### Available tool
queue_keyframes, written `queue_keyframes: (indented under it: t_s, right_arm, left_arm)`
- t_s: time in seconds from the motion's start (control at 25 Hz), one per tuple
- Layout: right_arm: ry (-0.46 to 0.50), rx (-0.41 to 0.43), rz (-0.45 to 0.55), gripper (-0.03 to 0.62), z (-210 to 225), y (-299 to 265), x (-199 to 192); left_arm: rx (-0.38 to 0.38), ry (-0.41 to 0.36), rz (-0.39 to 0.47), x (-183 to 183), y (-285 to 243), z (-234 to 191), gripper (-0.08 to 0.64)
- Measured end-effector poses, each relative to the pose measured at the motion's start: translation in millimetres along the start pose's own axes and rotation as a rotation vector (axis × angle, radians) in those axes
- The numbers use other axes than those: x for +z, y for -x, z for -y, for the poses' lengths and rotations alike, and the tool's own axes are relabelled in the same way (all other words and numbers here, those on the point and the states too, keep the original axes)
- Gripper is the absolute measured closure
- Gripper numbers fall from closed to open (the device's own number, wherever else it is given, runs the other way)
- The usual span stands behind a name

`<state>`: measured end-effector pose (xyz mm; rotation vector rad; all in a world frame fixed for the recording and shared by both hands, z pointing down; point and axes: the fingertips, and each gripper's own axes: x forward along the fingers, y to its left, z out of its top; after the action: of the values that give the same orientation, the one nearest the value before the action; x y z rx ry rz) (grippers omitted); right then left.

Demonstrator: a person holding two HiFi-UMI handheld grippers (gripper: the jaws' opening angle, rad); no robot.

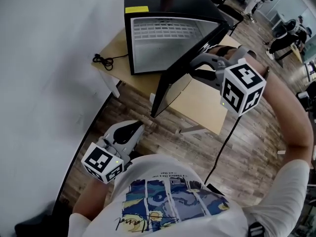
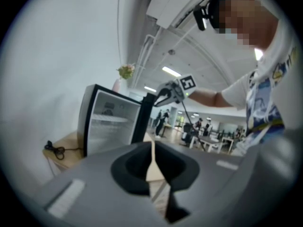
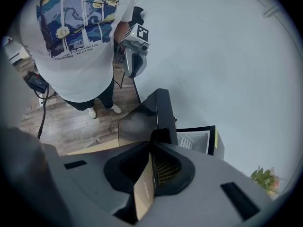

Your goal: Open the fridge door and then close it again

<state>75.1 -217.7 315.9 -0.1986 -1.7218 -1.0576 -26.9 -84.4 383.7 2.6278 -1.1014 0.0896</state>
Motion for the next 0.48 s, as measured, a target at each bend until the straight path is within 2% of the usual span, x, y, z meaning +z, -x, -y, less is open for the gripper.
queue_keyframes:
  t_s: [0.48]
  right_arm:
    - [-0.078, 0.023, -0.004, 0.558, 54.7, -33.2, 2.9]
  left_arm:
    - [-0.01, -0.001, 0.009, 19.1, 4.5, -56.9, 0.535]
